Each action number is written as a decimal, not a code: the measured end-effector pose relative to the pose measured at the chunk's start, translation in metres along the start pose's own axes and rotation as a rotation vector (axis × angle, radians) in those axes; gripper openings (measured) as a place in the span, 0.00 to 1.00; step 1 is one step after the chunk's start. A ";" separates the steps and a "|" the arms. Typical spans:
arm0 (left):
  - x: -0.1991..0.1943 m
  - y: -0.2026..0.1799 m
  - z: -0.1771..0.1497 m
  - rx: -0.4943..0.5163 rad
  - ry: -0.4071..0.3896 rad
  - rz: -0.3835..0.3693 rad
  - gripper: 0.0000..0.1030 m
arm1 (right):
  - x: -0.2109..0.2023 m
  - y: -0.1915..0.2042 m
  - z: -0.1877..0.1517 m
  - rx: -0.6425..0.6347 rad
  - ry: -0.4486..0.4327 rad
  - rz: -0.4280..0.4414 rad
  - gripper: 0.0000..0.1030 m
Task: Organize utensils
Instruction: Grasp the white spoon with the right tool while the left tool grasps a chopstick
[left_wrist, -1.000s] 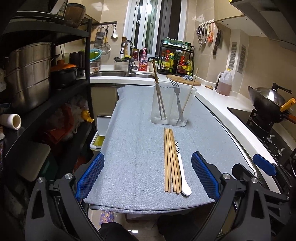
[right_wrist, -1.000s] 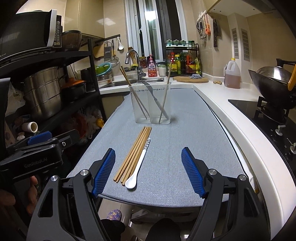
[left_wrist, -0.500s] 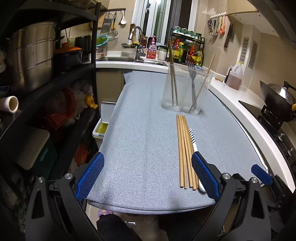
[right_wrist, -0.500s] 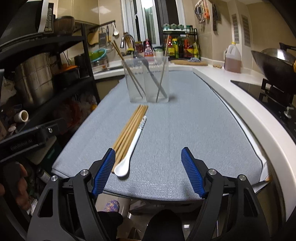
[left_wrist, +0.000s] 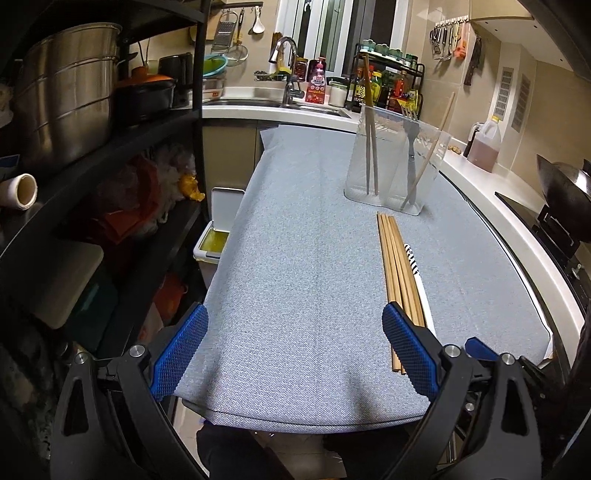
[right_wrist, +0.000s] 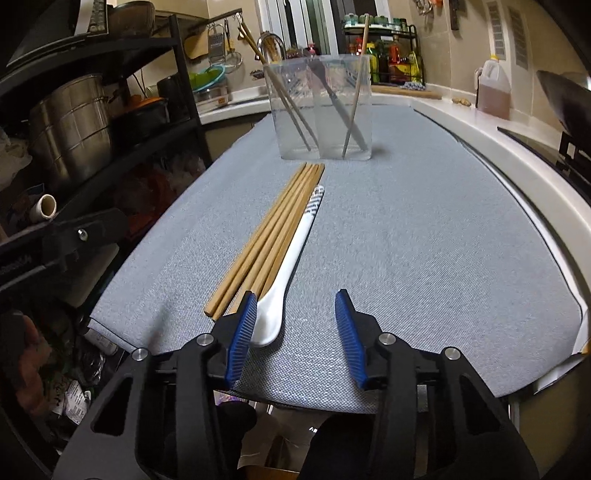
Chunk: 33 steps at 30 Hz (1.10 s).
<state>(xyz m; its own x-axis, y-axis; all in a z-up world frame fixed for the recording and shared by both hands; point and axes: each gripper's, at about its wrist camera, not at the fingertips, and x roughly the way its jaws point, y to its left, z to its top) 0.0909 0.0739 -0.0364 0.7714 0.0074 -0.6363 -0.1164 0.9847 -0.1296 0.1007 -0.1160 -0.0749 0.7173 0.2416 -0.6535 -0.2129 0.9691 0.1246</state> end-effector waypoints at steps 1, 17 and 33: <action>0.001 0.000 0.000 0.000 0.002 0.000 0.90 | 0.001 0.000 -0.002 0.003 -0.003 0.000 0.41; 0.008 0.004 -0.001 -0.004 0.017 -0.002 0.90 | -0.009 0.011 -0.002 -0.029 -0.031 0.064 0.38; 0.006 -0.002 -0.001 0.012 0.011 -0.012 0.90 | -0.005 -0.020 -0.014 -0.046 -0.076 -0.068 0.21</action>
<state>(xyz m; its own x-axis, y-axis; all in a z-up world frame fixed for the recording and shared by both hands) 0.0949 0.0721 -0.0404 0.7656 -0.0059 -0.6432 -0.0999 0.9867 -0.1279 0.0923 -0.1374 -0.0850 0.7789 0.1802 -0.6006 -0.1908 0.9805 0.0467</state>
